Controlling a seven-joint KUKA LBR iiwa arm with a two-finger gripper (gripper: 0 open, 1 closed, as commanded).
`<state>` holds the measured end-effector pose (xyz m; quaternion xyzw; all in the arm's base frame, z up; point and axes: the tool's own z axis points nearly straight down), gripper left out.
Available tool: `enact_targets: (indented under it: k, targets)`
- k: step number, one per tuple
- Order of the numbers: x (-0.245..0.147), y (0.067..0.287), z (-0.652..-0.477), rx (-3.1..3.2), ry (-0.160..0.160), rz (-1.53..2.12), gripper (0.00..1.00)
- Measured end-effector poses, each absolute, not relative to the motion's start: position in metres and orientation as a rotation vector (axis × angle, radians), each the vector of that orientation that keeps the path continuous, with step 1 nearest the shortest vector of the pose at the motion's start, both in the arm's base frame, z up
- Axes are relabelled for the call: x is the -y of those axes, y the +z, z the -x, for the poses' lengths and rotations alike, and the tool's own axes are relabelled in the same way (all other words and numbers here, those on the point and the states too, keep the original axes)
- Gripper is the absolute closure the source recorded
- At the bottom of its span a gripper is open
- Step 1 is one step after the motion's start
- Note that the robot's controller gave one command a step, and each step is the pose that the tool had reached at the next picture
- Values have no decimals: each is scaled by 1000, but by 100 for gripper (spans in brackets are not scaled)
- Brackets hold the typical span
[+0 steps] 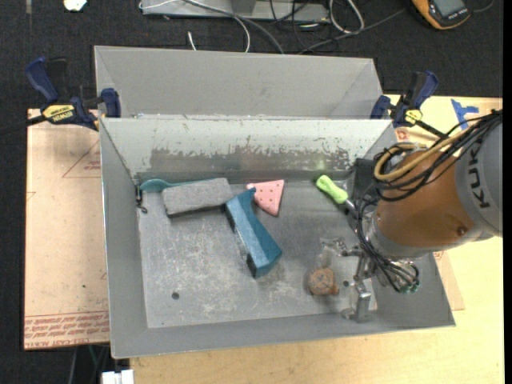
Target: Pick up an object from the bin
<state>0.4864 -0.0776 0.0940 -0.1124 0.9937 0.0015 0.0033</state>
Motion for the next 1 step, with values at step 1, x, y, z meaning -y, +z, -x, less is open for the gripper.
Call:
enact_targets:
  k: [1]
  targets:
    - [75, 79, -490, -3083, 1, 479, 0]
